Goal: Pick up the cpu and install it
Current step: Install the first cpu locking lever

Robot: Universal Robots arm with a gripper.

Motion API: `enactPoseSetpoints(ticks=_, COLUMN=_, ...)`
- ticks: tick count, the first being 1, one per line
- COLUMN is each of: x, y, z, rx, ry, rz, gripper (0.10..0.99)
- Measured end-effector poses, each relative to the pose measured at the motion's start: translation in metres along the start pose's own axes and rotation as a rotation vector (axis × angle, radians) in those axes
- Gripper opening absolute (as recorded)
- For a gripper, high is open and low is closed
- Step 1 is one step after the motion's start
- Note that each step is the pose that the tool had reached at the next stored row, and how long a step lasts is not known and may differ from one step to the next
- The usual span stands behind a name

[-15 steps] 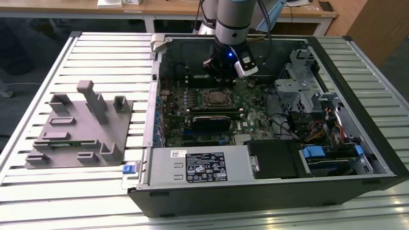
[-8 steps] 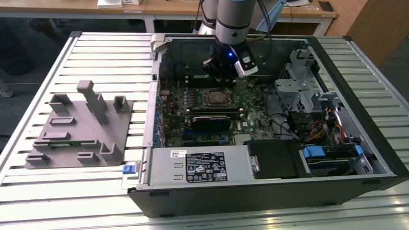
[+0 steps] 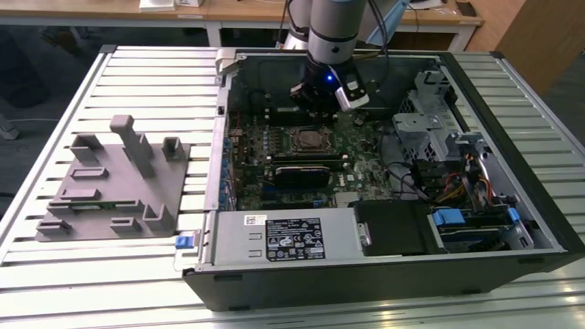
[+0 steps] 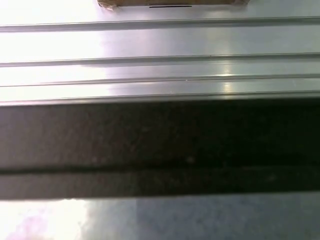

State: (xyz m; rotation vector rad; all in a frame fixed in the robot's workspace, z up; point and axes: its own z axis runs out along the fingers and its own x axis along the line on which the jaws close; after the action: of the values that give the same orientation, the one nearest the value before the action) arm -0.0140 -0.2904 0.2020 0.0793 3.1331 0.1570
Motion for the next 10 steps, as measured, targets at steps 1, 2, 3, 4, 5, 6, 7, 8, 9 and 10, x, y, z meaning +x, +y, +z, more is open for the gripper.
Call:
enactPoseSetpoints(ticks=1, x=0.0000, y=0.0000, z=0.0003, rx=0.001, ry=0.0000, rz=0.000, gripper=0.106)
enactPoseSetpoints(ticks=2, x=0.0000, y=-0.0001, z=0.0007, rx=0.001, ry=0.0000, rz=0.000, gripper=0.106)
enactPoseSetpoints(ticks=3, x=0.0000, y=-0.0001, z=0.0011, rx=0.002, ry=0.0000, rz=0.000, gripper=0.106)
enactPoseSetpoints(ticks=4, x=0.0000, y=-0.0002, z=0.0016, rx=0.003, ry=-0.0001, rz=0.000, gripper=0.106)
enactPoseSetpoints(ticks=5, x=0.0000, y=-0.0002, z=0.0020, rx=0.004, ry=0.0000, rz=0.000, gripper=0.106)
enactPoseSetpoints(ticks=6, x=0.0000, y=-0.0003, z=0.0023, rx=0.005, ry=0.0001, rz=0.000, gripper=0.106)
enactPoseSetpoints(ticks=7, x=0.0000, y=-0.0004, z=0.0026, rx=0.006, ry=0.0001, rz=0.000, gripper=0.106)
enactPoseSetpoints(ticks=8, x=0.0000, y=-0.0004, z=0.0029, rx=0.007, ry=0.0001, rz=0.000, gripper=0.106)
enactPoseSetpoints(ticks=9, x=0.0000, y=-0.0004, z=0.0033, rx=0.008, ry=-0.0001, rz=0.000, gripper=0.106)
enactPoseSetpoints(ticks=10, x=0.0000, y=-0.0004, z=0.0034, rx=0.008, ry=-0.0001, rz=0.000, gripper=0.106)
